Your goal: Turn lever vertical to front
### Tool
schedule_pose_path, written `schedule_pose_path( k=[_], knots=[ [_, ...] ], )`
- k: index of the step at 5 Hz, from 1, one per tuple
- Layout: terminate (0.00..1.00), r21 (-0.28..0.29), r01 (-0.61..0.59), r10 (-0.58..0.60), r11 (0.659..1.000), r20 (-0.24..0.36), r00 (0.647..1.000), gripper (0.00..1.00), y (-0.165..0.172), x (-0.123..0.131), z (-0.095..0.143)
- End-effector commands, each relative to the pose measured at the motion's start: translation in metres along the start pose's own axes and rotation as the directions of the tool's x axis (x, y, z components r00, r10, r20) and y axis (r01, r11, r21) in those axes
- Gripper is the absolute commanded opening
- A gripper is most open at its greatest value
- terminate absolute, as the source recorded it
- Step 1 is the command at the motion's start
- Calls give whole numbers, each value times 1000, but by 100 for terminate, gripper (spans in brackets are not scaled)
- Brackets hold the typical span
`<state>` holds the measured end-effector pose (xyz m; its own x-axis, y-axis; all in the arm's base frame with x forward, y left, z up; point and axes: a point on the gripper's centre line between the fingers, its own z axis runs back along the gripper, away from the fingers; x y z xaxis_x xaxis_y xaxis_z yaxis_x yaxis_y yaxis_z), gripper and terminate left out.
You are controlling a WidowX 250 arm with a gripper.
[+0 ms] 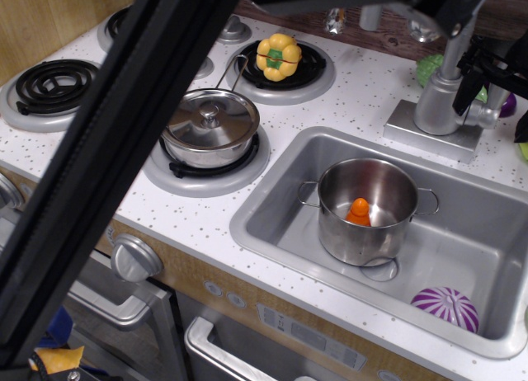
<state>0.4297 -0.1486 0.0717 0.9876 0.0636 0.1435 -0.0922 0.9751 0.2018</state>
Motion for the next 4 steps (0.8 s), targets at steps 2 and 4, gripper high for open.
schedule_pose_path(
  k=[2, 4],
  knots=[
    [0, 29, -10, 8, 1000, 45, 999, 100, -2, 6, 6],
    [0, 66, -38, 28, 997, 145, 989, 100, -2, 20, 21]
  ],
)
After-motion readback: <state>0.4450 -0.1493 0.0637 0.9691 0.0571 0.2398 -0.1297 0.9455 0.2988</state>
